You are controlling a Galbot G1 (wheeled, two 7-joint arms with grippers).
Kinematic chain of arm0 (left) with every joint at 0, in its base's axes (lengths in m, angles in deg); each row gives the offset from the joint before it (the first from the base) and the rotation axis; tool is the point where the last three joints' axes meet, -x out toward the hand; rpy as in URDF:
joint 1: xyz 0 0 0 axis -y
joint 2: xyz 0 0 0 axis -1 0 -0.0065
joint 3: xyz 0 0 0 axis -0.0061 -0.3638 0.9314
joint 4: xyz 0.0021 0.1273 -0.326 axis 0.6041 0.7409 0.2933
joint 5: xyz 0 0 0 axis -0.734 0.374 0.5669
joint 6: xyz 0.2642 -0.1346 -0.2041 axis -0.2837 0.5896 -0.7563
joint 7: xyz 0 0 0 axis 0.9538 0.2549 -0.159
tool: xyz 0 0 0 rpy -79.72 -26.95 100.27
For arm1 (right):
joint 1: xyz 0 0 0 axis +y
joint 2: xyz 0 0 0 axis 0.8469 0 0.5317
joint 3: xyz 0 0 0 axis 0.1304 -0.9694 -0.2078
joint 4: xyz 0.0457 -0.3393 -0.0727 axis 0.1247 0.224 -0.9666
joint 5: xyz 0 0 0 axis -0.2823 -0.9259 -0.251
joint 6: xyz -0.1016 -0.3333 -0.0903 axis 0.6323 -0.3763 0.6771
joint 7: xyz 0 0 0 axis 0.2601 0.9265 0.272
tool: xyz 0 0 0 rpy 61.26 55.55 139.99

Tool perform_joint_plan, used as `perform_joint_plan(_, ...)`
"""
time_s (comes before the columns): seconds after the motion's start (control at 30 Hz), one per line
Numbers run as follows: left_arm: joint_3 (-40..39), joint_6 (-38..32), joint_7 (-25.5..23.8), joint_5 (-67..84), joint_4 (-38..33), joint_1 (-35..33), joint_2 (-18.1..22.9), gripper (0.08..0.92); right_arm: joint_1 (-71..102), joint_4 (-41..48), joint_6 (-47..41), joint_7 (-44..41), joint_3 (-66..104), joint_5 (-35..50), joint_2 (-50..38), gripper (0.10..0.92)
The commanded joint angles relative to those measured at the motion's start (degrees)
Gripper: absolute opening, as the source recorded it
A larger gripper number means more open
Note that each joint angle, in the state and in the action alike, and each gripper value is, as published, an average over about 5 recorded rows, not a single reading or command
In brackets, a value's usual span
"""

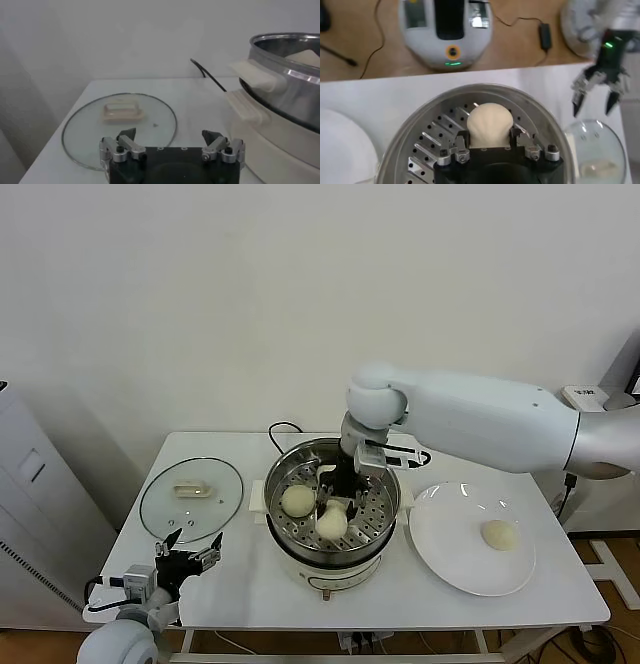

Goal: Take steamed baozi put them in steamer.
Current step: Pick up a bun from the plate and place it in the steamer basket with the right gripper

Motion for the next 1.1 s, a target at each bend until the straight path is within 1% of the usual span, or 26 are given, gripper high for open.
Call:
perform_joint_plan(0.03,0.29,-0.09,-0.03,0.08,0.1,-0.22,-0.07,0.823,4.91,-1.74,4.77,-0.26,2.36,-10.24,0.95,0.483)
perform_joint_plan(0.2,0.53,-0.17,-0.05,0.18,0.07,-0.44,-0.11,0.823,6.81,-0.98,4.67,-0.02,3.54,-13.07,1.49,0.484)
perform_joint_plan(0.37,0.84,-0.27,-0.06,0.33,0.08,-0.71,-0.15,0.823,7.63,-0.63,4.43,-0.02,3.89,-14.14,1.71,0.49)
perform_joint_plan(0.47,1.07,-0.33,-0.08,0.42,0.1,-0.87,-0.21,0.823,7.75,-0.62,4.16,-0.12,3.85,-13.91,1.75,0.543)
perform_joint_plan(0.6,1.38,-0.4,-0.08,0.55,0.15,-1.0,-0.26,0.823,7.41,-0.6,3.64,-0.48,3.72,-12.7,1.64,0.659)
perform_joint_plan(0.7,1.55,-0.45,-0.08,0.63,0.15,-1.17,-0.26,0.823,6.41,-0.27,2.96,-1.02,4.13,-11.57,1.4,0.726)
perform_joint_plan(0.8,1.65,-0.47,-0.09,0.65,0.14,-1.26,-0.28,0.823,4.55,1.12,1.84,-1.71,5.68,-9.85,0.75,0.773)
perform_joint_plan(0.9,1.82,-0.45,-0.08,0.7,0.12,-1.22,-0.34,0.823,2.12,4.42,-0.42,-2.06,7.53,-6.26,-0.45,0.807)
perform_joint_plan(1.1,2.26,-0.38,-0.05,0.87,-0.28,-1.27,-0.51,0.823,-4.56,15.14,-14.34,-3.17,5.97,4.84,-6.14,0.822)
